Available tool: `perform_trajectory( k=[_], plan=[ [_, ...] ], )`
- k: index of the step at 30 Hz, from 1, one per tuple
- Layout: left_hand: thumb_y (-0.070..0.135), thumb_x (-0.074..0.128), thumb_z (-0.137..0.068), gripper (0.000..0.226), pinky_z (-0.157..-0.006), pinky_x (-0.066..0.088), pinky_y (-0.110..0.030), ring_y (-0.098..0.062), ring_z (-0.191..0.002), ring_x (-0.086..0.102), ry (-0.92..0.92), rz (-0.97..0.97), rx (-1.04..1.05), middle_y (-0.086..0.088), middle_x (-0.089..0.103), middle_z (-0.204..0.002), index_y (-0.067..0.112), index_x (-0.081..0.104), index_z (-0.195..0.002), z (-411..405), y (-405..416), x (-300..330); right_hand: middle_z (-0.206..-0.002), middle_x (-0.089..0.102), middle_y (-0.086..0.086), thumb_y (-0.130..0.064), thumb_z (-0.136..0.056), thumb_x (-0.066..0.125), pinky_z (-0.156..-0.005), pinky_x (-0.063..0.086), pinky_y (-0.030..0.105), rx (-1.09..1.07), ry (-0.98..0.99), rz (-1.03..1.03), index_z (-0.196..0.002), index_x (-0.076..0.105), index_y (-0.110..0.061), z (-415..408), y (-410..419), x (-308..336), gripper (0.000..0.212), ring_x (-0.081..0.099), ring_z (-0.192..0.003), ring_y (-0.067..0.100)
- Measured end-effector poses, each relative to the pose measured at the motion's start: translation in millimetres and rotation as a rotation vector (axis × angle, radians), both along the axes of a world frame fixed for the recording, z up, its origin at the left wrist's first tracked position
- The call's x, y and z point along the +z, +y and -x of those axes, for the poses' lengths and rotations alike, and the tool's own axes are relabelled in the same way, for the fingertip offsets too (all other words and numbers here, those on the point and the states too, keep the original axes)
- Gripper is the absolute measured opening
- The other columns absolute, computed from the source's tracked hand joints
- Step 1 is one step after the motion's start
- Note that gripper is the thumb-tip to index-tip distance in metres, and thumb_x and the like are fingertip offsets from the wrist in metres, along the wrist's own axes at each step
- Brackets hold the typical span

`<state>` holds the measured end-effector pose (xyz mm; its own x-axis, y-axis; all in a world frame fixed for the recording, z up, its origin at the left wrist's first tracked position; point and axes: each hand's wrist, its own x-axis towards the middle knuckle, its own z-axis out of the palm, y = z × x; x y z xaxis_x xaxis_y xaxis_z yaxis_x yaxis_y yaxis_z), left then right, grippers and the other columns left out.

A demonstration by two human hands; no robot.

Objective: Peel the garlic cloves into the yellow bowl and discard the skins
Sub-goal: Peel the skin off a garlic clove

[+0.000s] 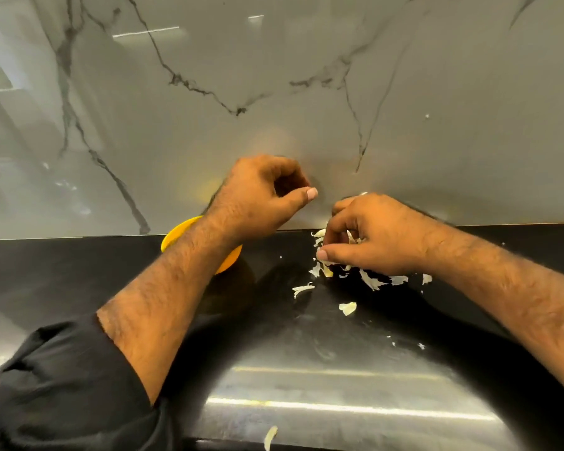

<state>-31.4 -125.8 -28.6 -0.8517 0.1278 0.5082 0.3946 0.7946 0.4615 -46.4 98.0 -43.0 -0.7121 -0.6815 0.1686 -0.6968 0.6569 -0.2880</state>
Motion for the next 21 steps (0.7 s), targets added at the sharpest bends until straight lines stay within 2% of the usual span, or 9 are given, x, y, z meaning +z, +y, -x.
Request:
perform_trajectory(
  k=[2,4,8,12,16,18,21],
  plan=[
    [0.037,0.080,-0.095,0.016,-0.079,0.065,-0.040,-0.010,-0.080,0.075,-0.032,-0.098,-0.026,0.007,0.077,-0.082,0.020,0.079,-0.095,-2,-7,0,-0.092,0.061,-0.017,-0.058,-0.088,0.074,-0.082,0.055,0.032,0.009,-0.019,-0.028,-0.091,0.075,-0.034,0,-2,-3,0.025,0.060,-0.091,0.003],
    [0.033,0.080,-0.096,0.015,-0.079,0.065,-0.042,-0.014,-0.078,0.076,-0.042,-0.153,-0.033,0.003,0.077,-0.081,0.018,0.079,-0.096,-4,-12,1,-0.093,0.061,-0.017,-0.050,-0.090,0.077,-0.083,0.054,0.031,0.005,-0.046,-0.022,-0.091,0.074,-0.035,0,-3,-5,0.015,0.059,-0.091,0.002],
    [0.030,0.079,-0.096,0.015,-0.076,0.066,-0.037,-0.019,-0.078,0.077,-0.063,-0.229,-0.062,-0.002,0.078,-0.080,0.015,0.079,-0.097,-7,-13,3,-0.100,0.060,-0.017,-0.039,-0.093,0.075,-0.082,0.042,0.019,-0.004,-0.073,-0.003,-0.098,0.074,-0.036,0,-4,-10,0.006,0.058,-0.095,0.000],
    [0.030,0.079,-0.097,0.015,-0.070,0.062,-0.026,-0.016,-0.077,0.077,-0.081,-0.234,-0.093,-0.001,0.078,-0.081,0.014,0.078,-0.097,-11,-9,1,-0.102,0.060,-0.017,-0.042,-0.090,0.076,-0.081,0.044,0.019,-0.010,-0.093,0.001,-0.098,0.076,-0.037,-1,-6,-9,0.009,0.058,-0.098,0.002],
    [0.031,0.078,-0.097,0.015,-0.069,0.060,-0.021,-0.012,-0.077,0.076,-0.094,-0.224,-0.099,0.000,0.078,-0.083,0.016,0.078,-0.099,-12,-8,2,-0.102,0.059,-0.019,-0.041,-0.089,0.076,-0.081,0.047,0.021,0.008,-0.062,-0.011,-0.095,0.069,-0.038,-6,-7,-7,0.010,0.057,-0.099,0.000],
    [0.031,0.078,-0.097,0.015,-0.069,0.061,-0.022,-0.012,-0.077,0.077,-0.102,-0.220,-0.106,0.000,0.078,-0.083,0.016,0.078,-0.099,-12,-7,2,-0.094,0.067,-0.020,-0.035,-0.088,0.077,-0.079,0.049,0.020,0.017,-0.076,0.089,-0.092,0.068,-0.038,-8,-3,-3,0.010,0.063,-0.093,-0.001],
    [0.030,0.079,-0.096,0.015,-0.068,0.060,-0.022,-0.012,-0.075,0.076,-0.103,-0.201,-0.115,0.001,0.078,-0.081,0.015,0.078,-0.098,-11,-3,0,-0.087,0.073,-0.018,-0.021,-0.086,0.083,-0.069,0.049,0.012,0.018,-0.140,0.262,-0.089,0.073,-0.032,-6,10,8,0.015,0.066,-0.079,-0.006]
  ],
)
